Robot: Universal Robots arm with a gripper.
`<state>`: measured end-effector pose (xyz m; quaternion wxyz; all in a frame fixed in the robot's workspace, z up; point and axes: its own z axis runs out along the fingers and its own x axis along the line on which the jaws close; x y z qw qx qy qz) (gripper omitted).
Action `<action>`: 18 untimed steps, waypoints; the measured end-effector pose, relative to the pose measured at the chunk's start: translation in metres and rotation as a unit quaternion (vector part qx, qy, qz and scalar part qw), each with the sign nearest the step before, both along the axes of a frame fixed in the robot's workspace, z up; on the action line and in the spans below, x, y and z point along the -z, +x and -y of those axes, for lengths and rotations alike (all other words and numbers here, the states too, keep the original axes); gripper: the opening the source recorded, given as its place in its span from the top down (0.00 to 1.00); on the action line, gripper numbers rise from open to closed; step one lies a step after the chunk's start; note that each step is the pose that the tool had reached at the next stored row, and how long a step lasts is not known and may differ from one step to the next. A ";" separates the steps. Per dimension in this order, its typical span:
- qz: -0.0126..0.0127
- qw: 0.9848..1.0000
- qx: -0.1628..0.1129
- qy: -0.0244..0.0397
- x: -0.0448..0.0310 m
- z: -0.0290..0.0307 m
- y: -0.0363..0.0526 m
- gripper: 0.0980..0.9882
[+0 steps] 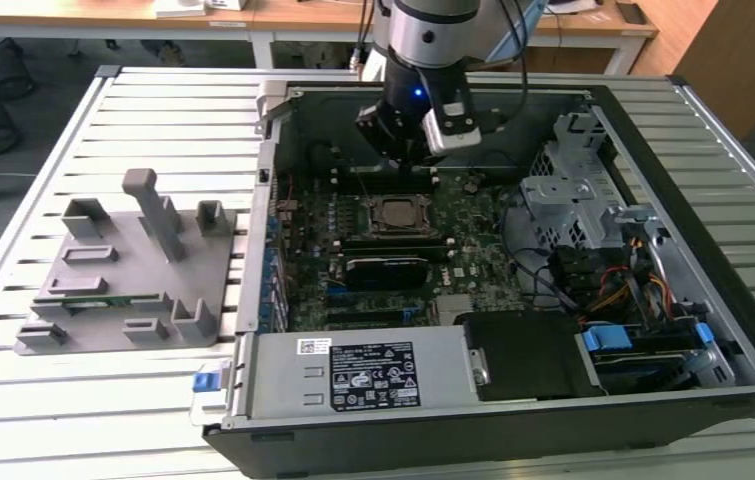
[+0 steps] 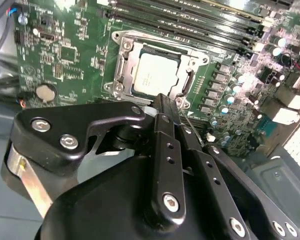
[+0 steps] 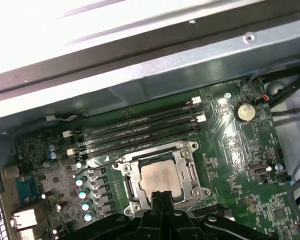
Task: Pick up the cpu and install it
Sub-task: 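Install the first cpu locking lever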
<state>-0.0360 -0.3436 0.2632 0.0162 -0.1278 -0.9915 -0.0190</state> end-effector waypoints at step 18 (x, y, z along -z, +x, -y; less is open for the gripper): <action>0.011 0.994 -0.105 0.002 0.0042 0.0001 -0.0017 0.99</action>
